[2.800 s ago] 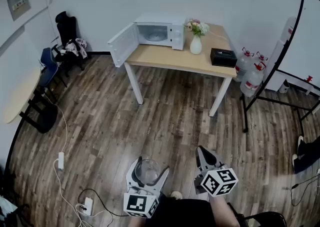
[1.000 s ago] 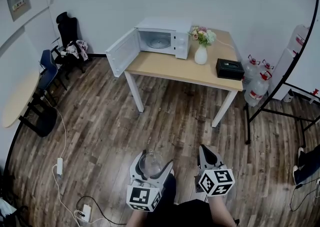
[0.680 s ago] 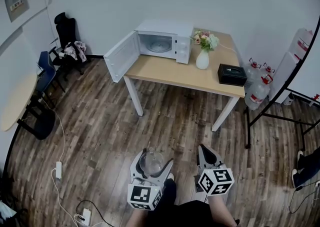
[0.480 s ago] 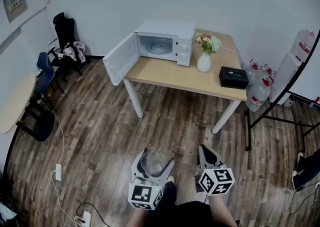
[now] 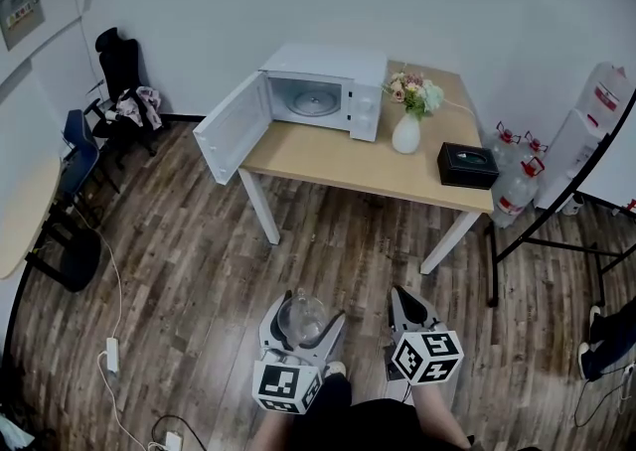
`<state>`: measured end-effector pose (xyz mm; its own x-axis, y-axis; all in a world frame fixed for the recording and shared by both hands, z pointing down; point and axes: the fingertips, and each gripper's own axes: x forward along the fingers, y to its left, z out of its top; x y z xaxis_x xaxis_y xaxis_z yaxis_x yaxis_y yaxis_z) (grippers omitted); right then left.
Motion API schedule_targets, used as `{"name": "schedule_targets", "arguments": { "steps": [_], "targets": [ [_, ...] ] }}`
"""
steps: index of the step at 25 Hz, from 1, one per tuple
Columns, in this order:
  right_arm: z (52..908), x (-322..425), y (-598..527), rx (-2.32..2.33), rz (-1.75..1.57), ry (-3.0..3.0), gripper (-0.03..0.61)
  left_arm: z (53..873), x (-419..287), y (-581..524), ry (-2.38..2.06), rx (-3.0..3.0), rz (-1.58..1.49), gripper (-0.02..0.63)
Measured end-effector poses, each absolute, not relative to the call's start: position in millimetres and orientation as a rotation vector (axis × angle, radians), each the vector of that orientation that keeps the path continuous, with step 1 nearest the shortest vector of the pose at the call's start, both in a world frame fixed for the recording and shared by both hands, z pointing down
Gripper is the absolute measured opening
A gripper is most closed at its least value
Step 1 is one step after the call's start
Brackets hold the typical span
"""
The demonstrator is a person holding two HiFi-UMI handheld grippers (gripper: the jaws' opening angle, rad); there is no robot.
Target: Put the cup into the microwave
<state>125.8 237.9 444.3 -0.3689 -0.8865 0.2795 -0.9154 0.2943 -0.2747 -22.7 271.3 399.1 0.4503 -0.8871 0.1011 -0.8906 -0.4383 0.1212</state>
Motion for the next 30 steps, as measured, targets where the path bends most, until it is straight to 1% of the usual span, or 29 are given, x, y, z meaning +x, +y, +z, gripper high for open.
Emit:
{"name": "schedule_targets", "arguments": {
  "steps": [11,30],
  "targets": [
    [453.9,113.2,183.5,1.743,0.623,-2.463,-0.008,407.4,-32.2,214.1,-1.555,2.574,0.069,0.414],
    [469.8,100.3,159.7,1.691,0.641,-2.444,-0.008,424.8,-47.5,195.2,-1.560,2.501,0.060,0.414]
  ]
}}
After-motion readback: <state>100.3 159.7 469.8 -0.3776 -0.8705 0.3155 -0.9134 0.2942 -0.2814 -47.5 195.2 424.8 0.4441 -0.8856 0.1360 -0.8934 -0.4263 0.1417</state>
